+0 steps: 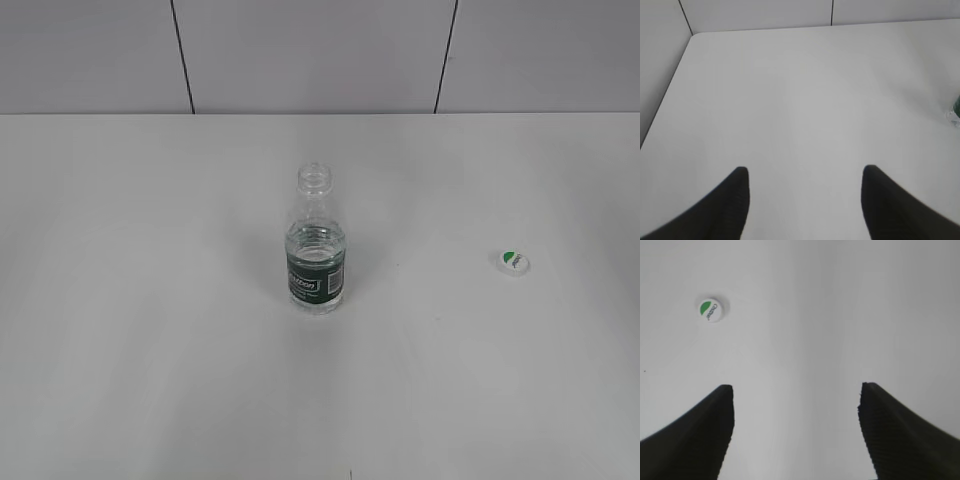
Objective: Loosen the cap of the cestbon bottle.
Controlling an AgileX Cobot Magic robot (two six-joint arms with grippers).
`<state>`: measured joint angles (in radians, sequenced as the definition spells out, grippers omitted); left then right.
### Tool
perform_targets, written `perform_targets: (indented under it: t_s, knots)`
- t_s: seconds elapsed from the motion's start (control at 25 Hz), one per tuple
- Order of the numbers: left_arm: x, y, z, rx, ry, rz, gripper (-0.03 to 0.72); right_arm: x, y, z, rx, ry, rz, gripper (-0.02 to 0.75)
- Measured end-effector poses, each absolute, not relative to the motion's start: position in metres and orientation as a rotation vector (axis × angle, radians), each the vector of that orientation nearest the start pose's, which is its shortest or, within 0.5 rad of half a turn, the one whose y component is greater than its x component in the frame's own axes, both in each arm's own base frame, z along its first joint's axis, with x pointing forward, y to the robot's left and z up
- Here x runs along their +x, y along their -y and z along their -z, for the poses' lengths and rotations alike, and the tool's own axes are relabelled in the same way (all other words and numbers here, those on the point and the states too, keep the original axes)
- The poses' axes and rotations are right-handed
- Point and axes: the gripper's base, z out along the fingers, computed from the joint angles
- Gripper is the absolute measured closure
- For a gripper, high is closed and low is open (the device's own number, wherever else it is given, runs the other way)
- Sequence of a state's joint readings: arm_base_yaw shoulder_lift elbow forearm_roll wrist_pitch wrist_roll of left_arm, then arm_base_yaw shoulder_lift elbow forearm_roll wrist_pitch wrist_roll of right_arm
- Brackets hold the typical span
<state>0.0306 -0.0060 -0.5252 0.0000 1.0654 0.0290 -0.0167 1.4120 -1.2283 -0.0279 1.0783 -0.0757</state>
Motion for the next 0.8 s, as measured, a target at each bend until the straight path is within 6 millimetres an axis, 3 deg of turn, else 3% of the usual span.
perform_targets:
  t_s: [0.24, 0.4, 0.64, 0.8]
  knots:
    - [-0.009, 0.0, -0.284, -0.002, -2.018, -0.038, 0.249, 0.259, 0.001, -0.347, -0.128, -2.659, -0.014, 0.147]
    - [-0.009, 0.0, -0.284, -0.002, -2.018, -0.038, 0.249, 0.23, 0.002, -0.376, -0.158, -2.542, 0.029, 0.147]
    - [-0.009, 0.0, -0.284, -0.002, -2.018, -0.038, 0.249, 0.168, 0.005, -0.421, -0.161, -2.317, 0.123, 0.147]
    - [-0.009, 0.0, -0.284, -0.002, -2.018, -0.038, 0.249, 0.11, 0.006, -0.444, -0.155, -2.136, 0.166, 0.147]
